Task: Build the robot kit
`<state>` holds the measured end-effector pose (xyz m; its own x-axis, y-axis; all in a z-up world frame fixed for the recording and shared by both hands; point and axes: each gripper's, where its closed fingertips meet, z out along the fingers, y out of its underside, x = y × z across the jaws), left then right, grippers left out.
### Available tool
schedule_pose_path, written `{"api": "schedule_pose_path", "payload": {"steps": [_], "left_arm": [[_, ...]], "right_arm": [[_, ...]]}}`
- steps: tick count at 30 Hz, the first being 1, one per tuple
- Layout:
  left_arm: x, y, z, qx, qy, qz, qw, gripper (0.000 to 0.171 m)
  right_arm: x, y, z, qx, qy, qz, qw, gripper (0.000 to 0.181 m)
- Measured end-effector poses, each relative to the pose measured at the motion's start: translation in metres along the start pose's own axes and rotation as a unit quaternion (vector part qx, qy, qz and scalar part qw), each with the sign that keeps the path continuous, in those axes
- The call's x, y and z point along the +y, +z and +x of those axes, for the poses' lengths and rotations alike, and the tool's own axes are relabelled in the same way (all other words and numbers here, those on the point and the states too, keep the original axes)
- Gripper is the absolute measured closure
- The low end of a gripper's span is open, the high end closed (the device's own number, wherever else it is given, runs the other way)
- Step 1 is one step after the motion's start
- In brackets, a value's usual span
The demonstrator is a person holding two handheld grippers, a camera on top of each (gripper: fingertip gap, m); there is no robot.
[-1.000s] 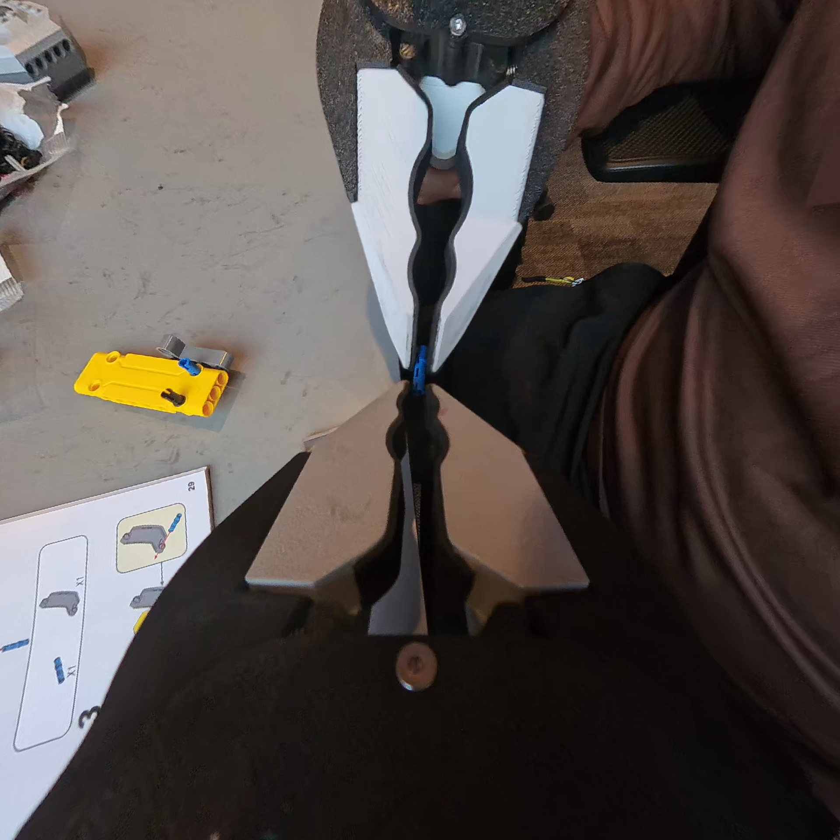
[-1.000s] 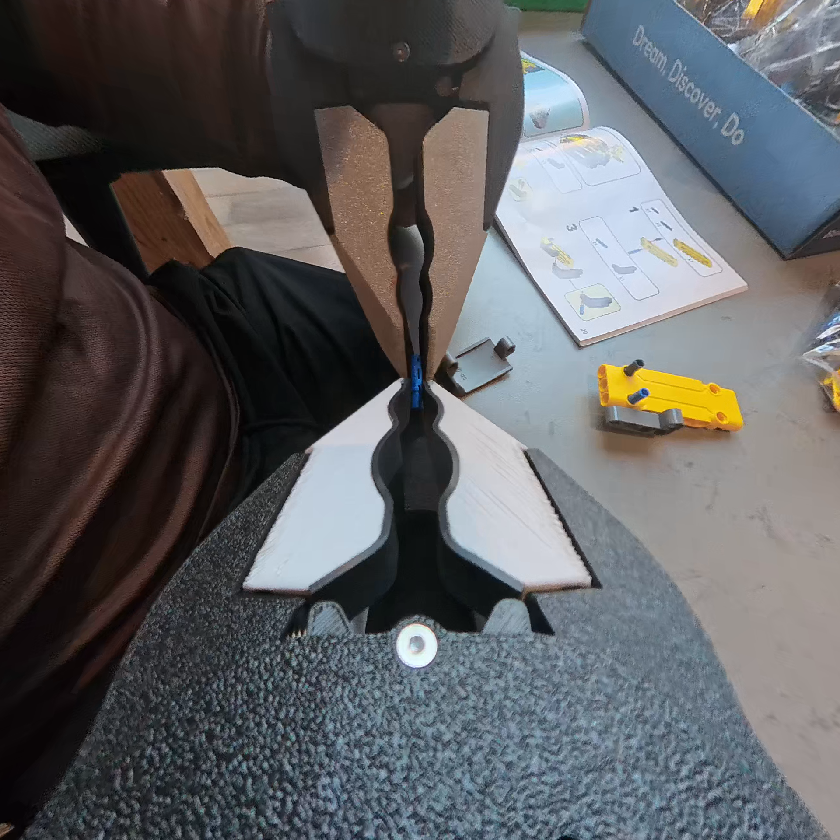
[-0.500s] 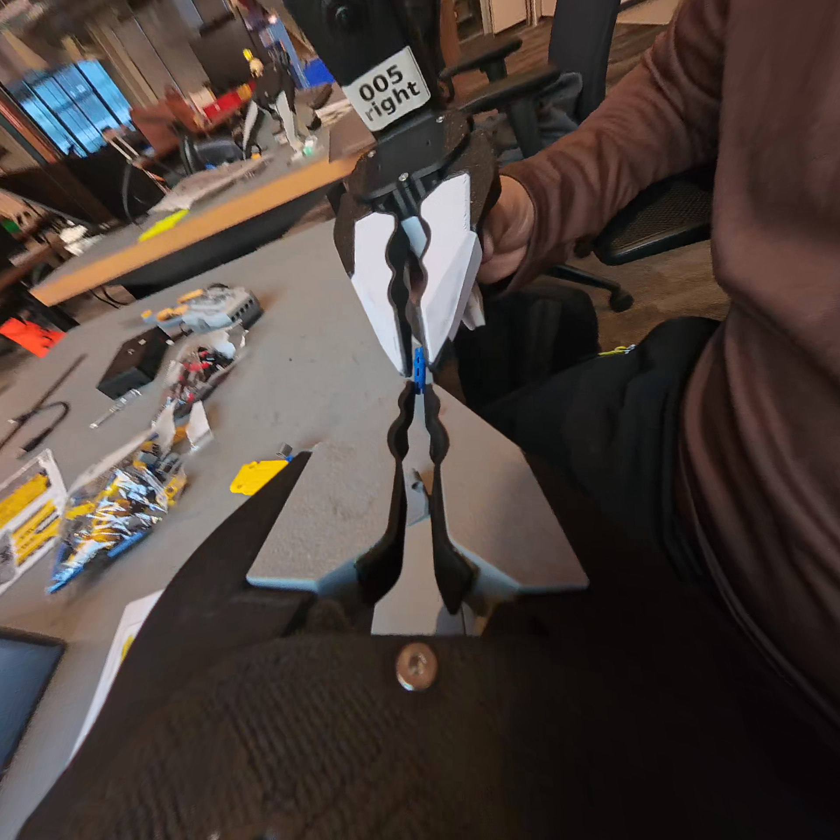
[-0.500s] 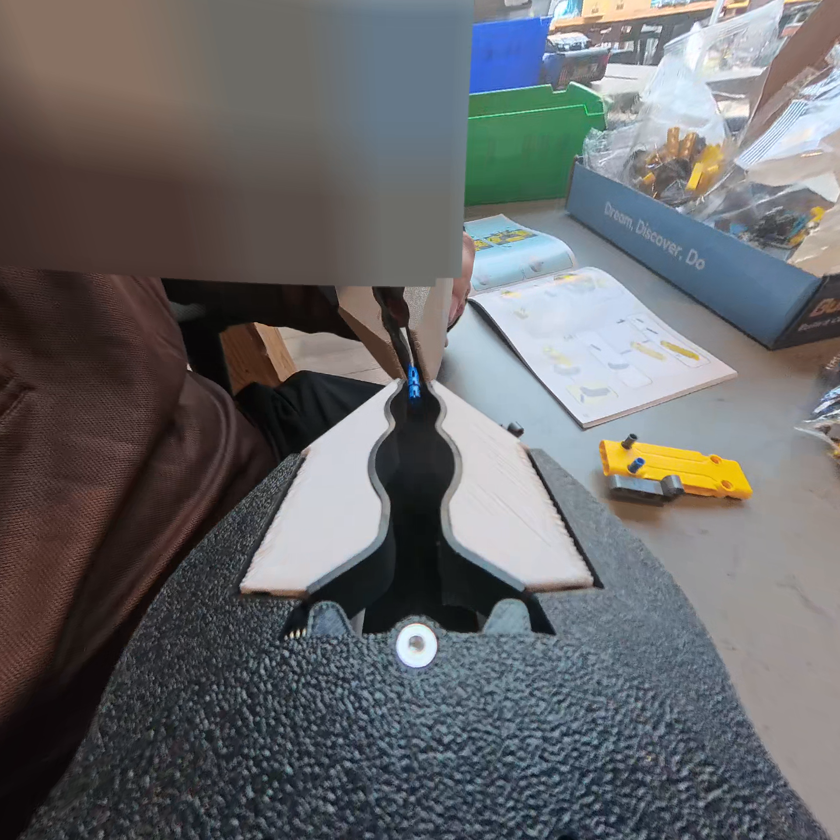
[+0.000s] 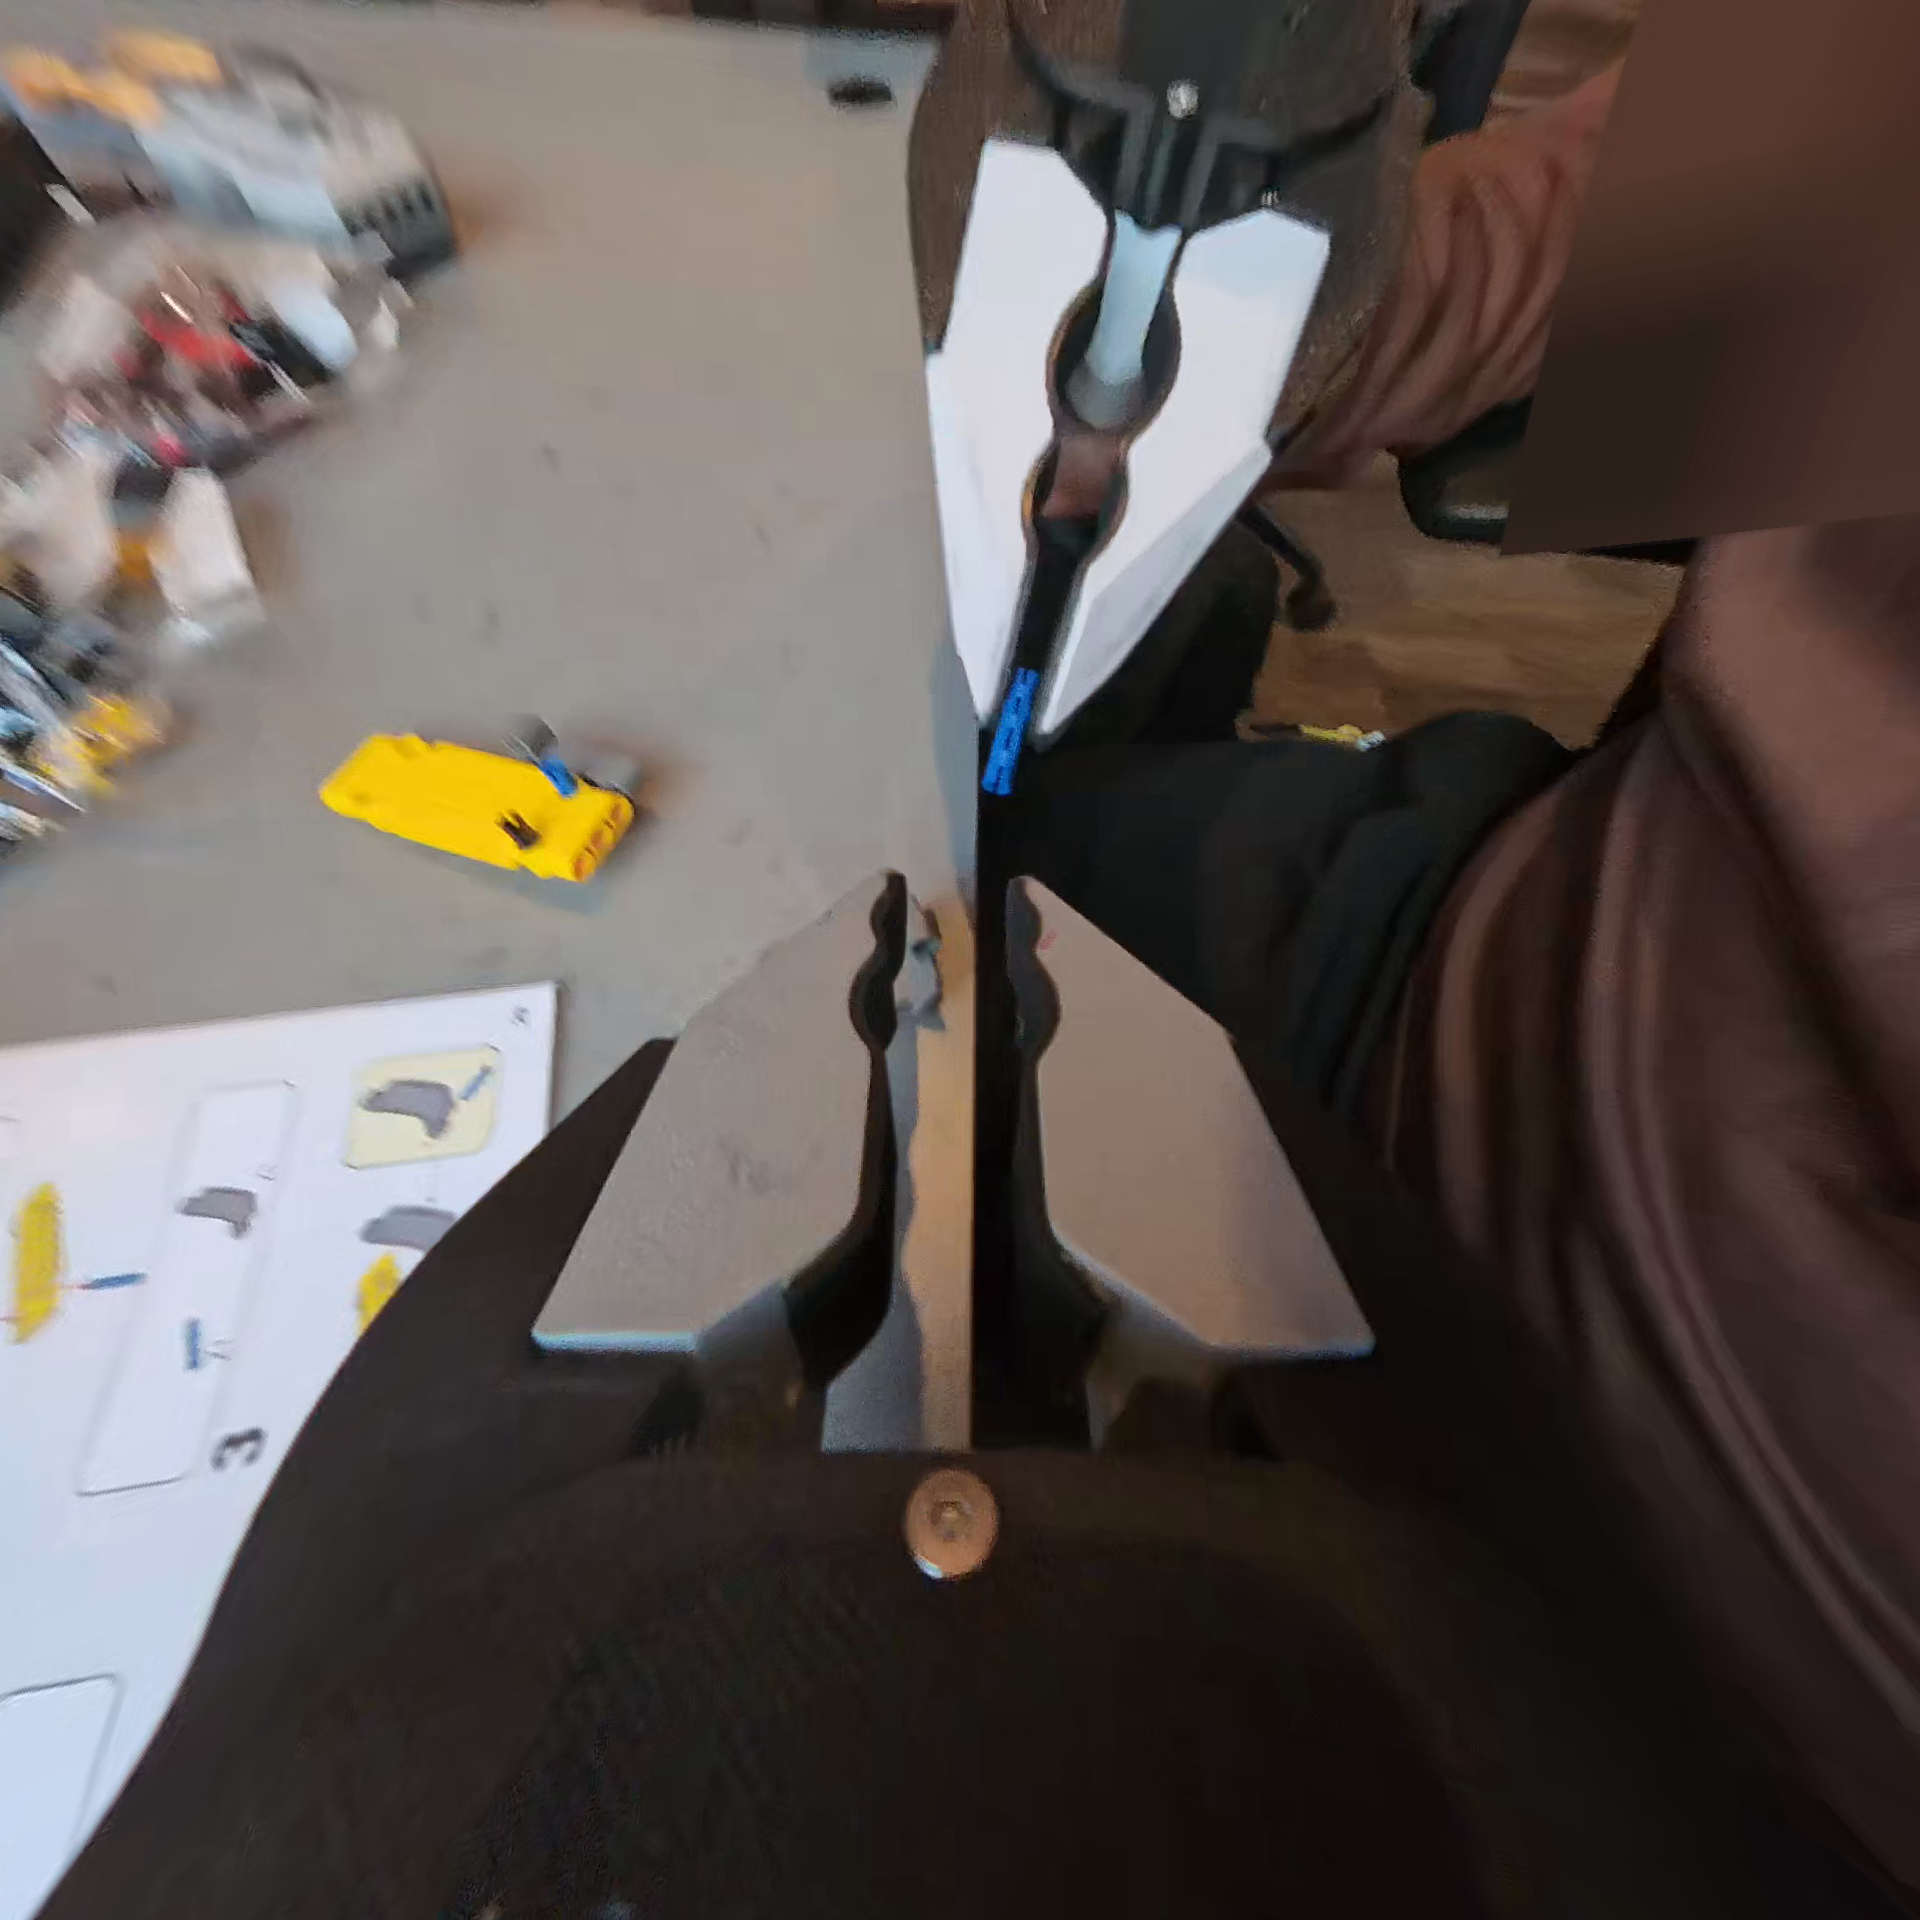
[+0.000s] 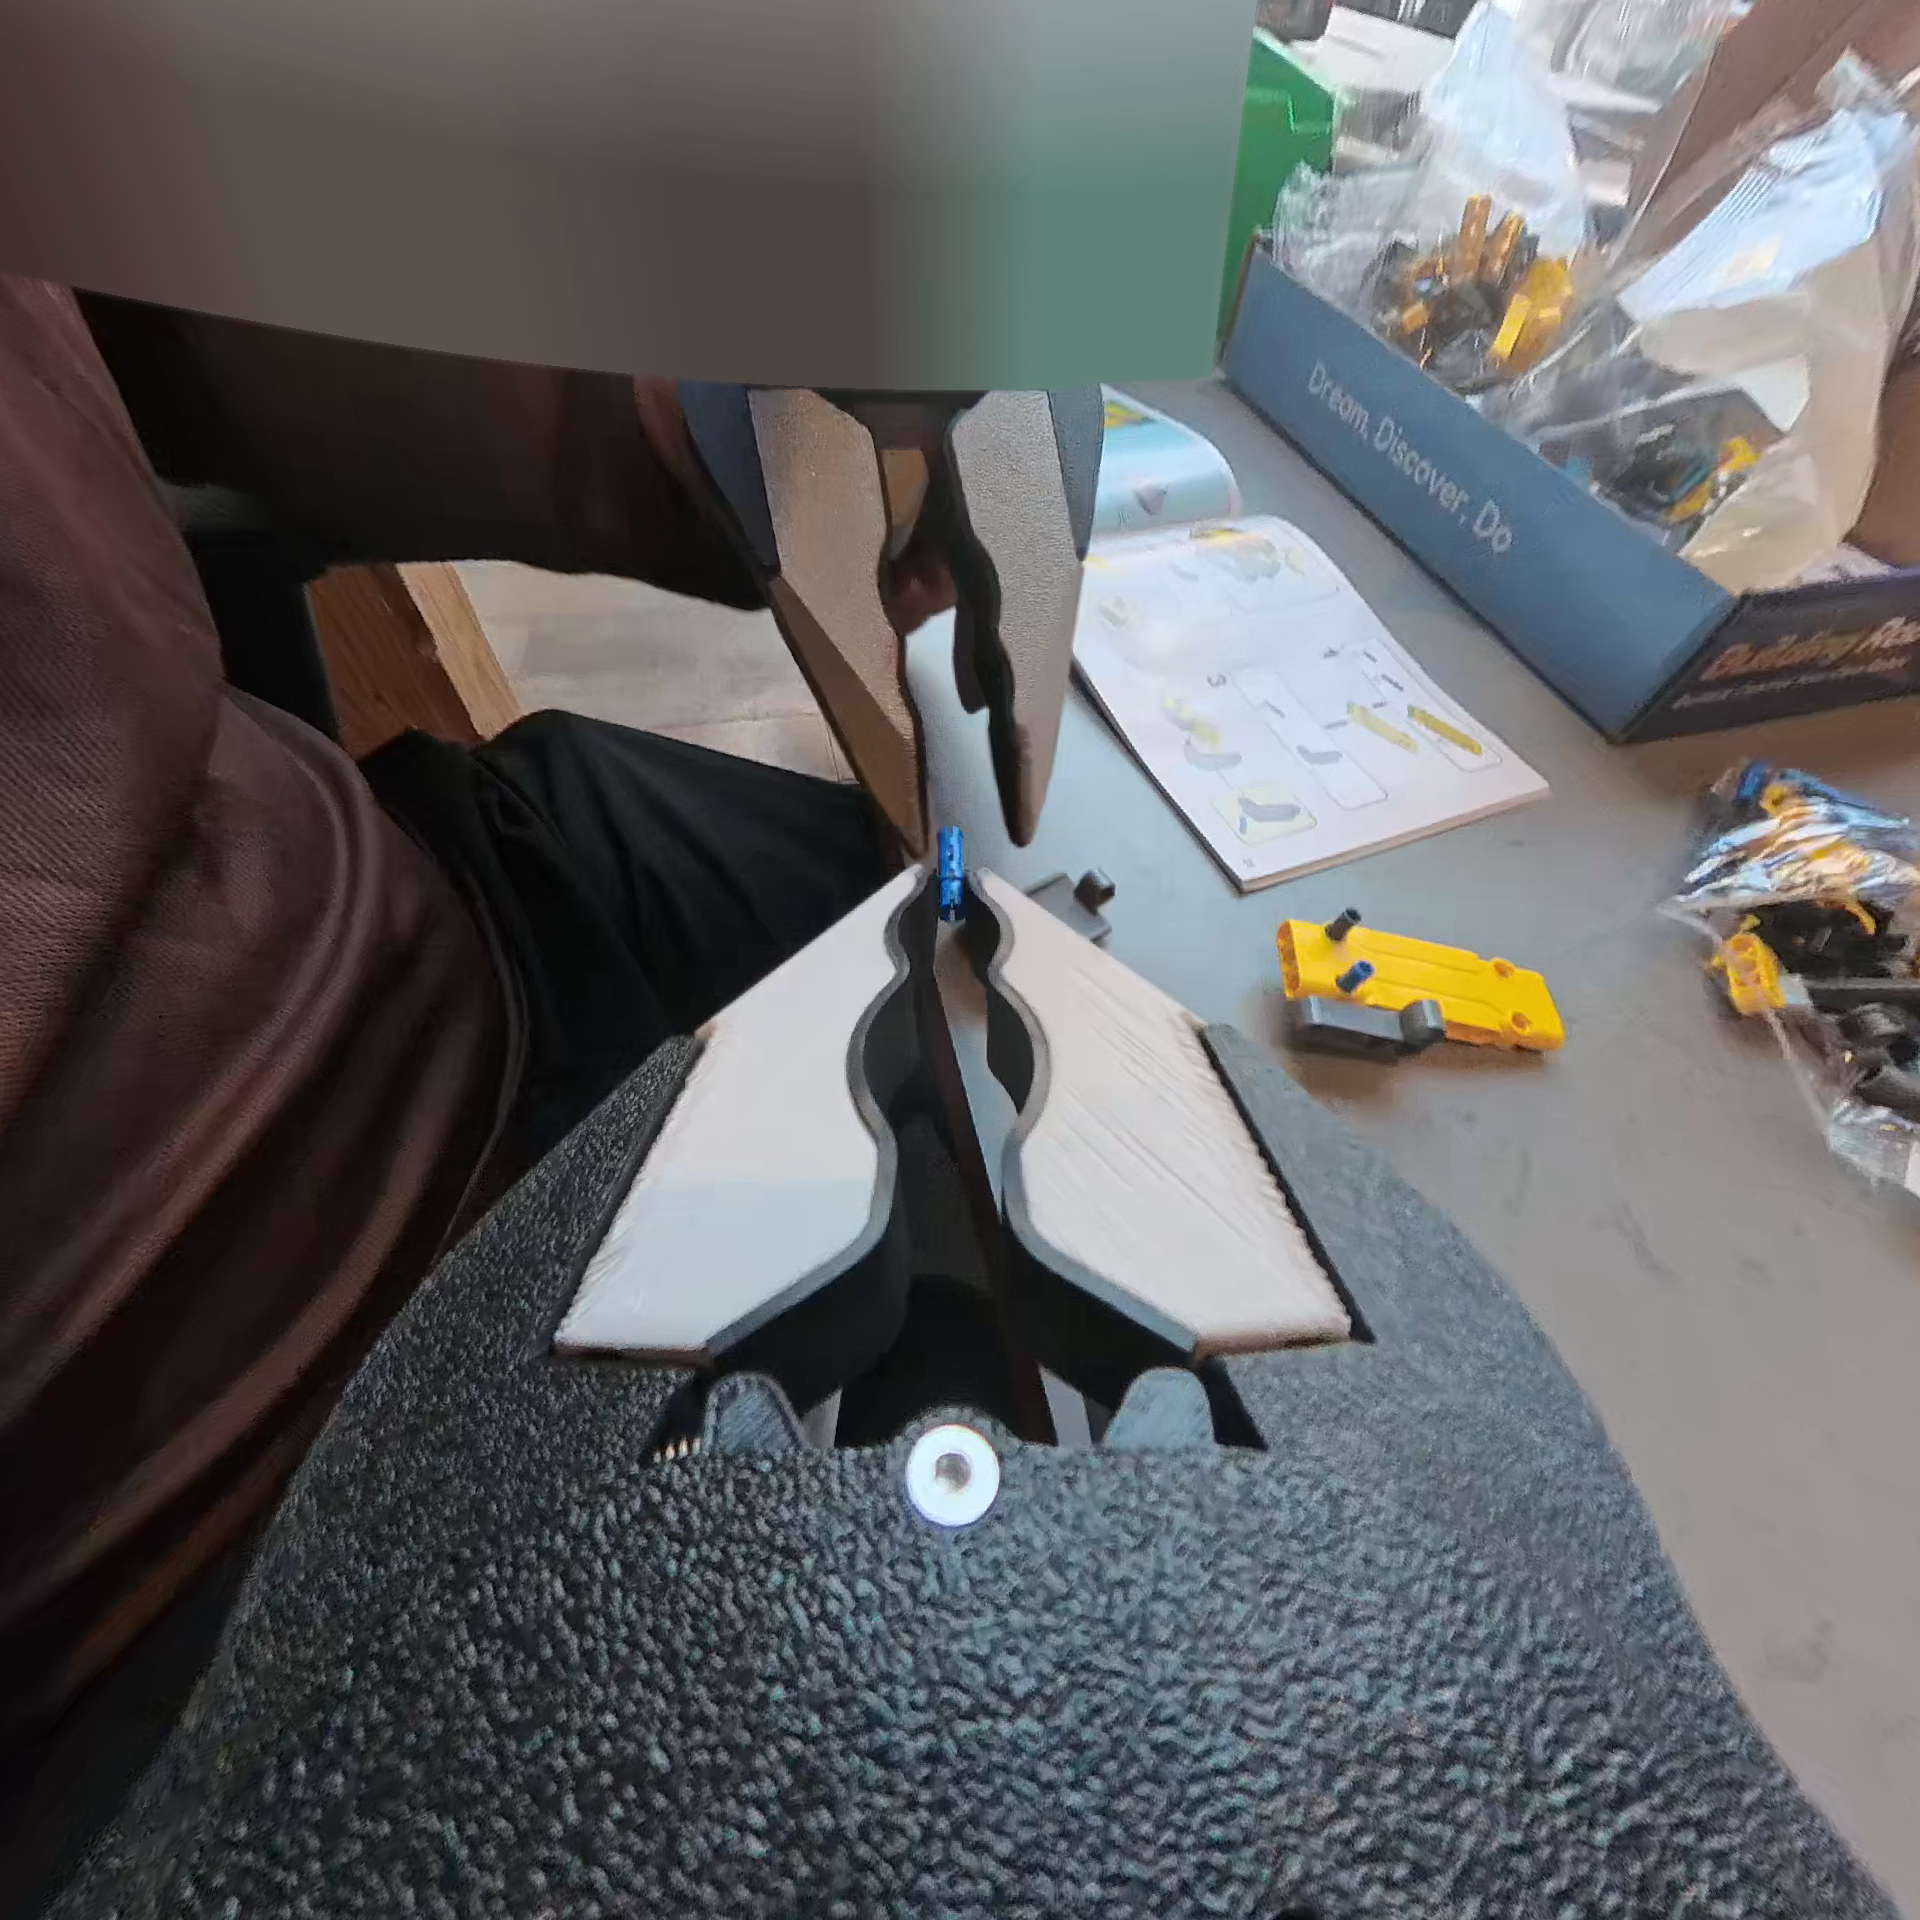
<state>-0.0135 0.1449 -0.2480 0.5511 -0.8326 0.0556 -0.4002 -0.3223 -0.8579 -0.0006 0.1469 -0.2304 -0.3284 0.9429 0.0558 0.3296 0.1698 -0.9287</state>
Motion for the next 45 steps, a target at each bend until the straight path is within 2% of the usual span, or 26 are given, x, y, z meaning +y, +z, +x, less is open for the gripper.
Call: {"api": "schedule_pose_path", "payload": {"steps": [5, 10, 18, 23, 29, 37, 45], "left_arm": [[0.019, 0.012, -0.005, -0.001, -0.020, -0.066, 0.998, 0.153], [0.026, 0.021, -0.006, 0.002, -0.012, -0.098, 0.995, 0.166], [0.030, 0.015, 0.000, 0.028, 0.023, -0.100, 0.994, 0.168], [0.040, 0.001, 0.014, 0.045, 0.068, -0.103, 0.991, 0.167], [0.045, -0.007, 0.016, 0.043, 0.075, -0.104, 0.991, 0.167], [0.049, -0.012, 0.017, 0.048, 0.078, -0.105, 0.990, 0.167], [0.051, -0.016, 0.018, 0.055, 0.069, -0.105, 0.991, 0.167]], "right_arm": [[0.013, 0.008, 0.004, -0.004, 0.023, -0.022, 0.999, 0.176], [0.025, 0.012, 0.009, 0.008, 0.027, -0.049, 0.998, 0.176], [0.027, 0.018, -0.001, -0.012, 0.022, -0.055, 0.998, 0.176], [0.013, 0.028, -0.018, -0.024, -0.005, -0.035, 0.999, 0.176], [0.013, 0.046, -0.027, -0.024, -0.036, -0.034, 0.999, 0.176], [0.013, 0.045, -0.024, 0.008, -0.057, -0.027, 0.998, 0.176], [0.016, 0.053, -0.027, 0.009, -0.070, -0.027, 0.997, 0.176]]}}
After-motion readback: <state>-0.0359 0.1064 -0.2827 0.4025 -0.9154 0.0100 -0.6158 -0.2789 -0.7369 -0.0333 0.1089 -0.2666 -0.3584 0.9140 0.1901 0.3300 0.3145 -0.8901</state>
